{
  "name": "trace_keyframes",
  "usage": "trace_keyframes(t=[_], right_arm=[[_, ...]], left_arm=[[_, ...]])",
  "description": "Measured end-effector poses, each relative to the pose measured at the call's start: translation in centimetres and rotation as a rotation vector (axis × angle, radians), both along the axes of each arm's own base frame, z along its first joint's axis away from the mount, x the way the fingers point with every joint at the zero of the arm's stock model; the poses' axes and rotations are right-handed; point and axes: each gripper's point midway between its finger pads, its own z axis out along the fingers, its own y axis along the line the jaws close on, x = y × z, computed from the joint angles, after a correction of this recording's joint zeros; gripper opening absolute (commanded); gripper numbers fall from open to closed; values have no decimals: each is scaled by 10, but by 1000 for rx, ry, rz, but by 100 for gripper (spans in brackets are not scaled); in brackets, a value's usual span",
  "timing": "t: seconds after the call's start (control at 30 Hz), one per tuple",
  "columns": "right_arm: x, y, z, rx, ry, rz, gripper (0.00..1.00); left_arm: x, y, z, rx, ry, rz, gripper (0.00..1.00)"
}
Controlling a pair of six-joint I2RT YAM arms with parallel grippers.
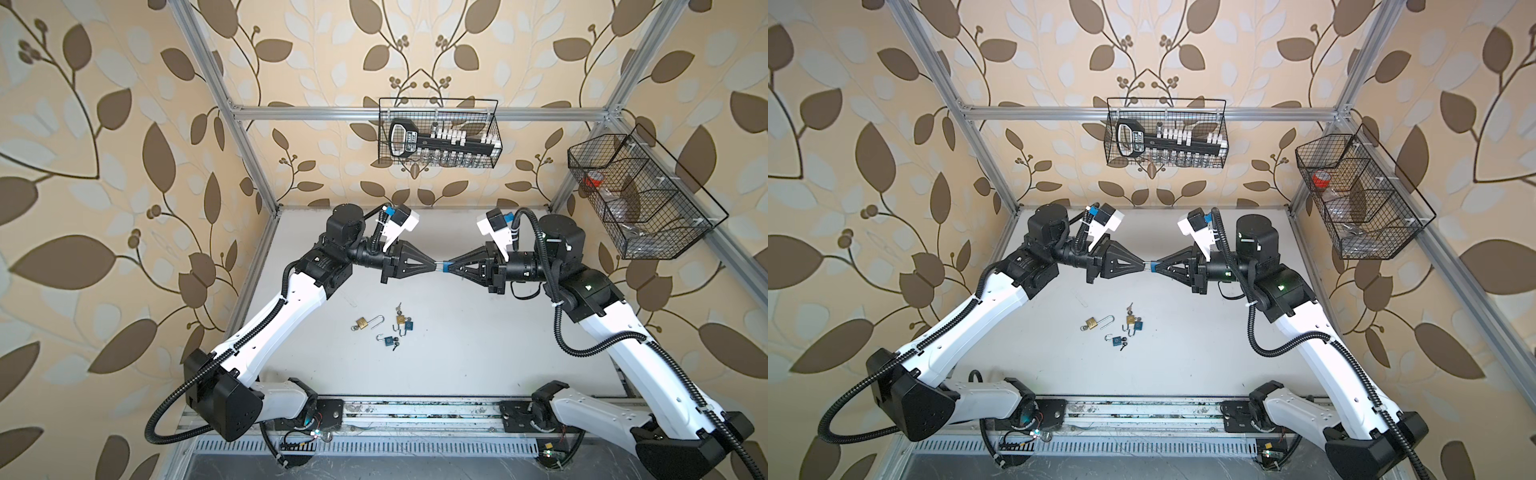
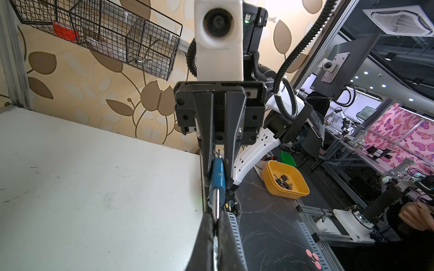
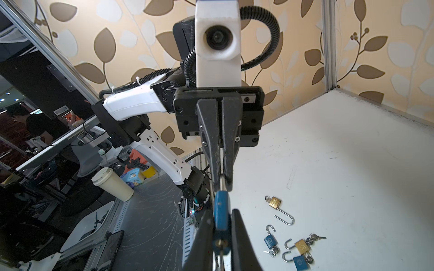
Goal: Lock with the key
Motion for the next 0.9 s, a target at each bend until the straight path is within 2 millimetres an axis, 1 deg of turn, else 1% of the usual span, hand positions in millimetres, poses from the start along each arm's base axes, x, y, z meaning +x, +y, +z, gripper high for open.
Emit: trace_keyframes(t=[0.3,0.53,0.57,0.6,0.63,0.67,0.73,0.77,0.9], right_arm=[[-1,12,-4,6,13,19,0],[-1,13,-6,5,18,16,0],[-1,12,-6,3,16,8,14],[0,11,-6,-1,10,-7,32],[0,9,-6,-3,6,-21,43],[0,8,-5,-2,-4,-28,49],[0,1,-2,2,-30,-52,56],[1,-6,0,6,-36,-76,58],[11,-38,6,23,-59,-198,59]], left_arm=[[-2,1,-3,24,25,-5,0],[-2,1,-6,38,31,-2,0],[-1,1,-6,40,30,6,0],[1,1,-6,42,28,17,0],[2,1,-6,40,24,23,0],[4,1,-5,39,17,34,0],[7,1,-5,40,14,51,0],[8,1,-5,40,12,55,0],[16,5,-7,47,3,87,0]])
